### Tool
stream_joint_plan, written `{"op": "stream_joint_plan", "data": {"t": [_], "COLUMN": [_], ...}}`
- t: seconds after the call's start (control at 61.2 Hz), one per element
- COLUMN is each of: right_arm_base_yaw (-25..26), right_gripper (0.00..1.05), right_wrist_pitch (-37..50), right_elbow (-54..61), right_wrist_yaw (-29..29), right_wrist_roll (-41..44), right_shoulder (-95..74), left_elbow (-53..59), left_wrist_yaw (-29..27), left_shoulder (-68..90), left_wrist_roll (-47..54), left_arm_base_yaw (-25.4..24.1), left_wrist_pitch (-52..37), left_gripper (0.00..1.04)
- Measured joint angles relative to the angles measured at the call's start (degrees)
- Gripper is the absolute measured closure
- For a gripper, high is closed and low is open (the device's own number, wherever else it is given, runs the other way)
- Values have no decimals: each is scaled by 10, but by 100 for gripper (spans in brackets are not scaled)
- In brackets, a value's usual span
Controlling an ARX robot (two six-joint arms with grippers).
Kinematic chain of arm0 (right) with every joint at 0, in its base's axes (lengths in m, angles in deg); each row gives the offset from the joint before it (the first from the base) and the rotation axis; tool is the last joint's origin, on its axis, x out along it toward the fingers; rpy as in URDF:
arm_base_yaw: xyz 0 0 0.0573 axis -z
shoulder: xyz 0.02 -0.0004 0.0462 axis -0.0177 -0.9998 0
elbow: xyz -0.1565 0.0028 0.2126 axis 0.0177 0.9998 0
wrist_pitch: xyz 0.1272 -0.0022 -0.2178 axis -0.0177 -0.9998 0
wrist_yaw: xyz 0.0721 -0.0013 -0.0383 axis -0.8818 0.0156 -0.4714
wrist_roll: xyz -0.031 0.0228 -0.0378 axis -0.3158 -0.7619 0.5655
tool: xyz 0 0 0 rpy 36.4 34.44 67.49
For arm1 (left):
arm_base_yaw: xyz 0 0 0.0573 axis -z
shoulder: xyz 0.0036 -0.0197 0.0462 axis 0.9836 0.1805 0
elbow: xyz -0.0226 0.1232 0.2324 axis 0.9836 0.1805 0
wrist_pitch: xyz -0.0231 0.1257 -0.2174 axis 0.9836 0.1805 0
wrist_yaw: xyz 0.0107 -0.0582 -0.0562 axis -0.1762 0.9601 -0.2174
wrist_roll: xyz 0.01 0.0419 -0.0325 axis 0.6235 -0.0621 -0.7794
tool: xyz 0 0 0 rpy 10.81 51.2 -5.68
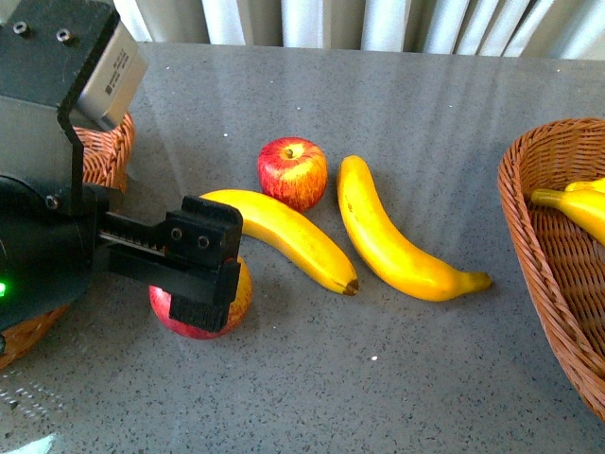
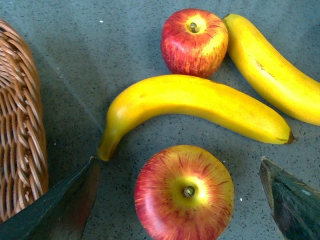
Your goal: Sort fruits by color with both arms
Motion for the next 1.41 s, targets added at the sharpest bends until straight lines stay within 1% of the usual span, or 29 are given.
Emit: {"op": "stream_joint_plan", "data": {"t": [0.131,0.589,1.03,1.406], "right_arm_base_yaw": [0,0,0,0], "right_gripper": [9,9,9,9], "right_wrist_pitch": [0,0,0,0], "right_elbow": [0,0,0,0], "right_wrist_yaw": [0,0,0,0], "right_wrist_roll": [0,0,0,0], "right_shoulder": [0,0,0,0], "left_elbow": [6,16,17,13], "left_wrist_yaw": [8,8,9,19], "left_shoulder": [12,61,83,117], "left_wrist_roll": [6,29,28,17], "left_arm_base_yaw": [4,6,2,13], "left_wrist_pitch": [-16,-56,-69,-76], "left_gripper": [9,9,9,9]}}
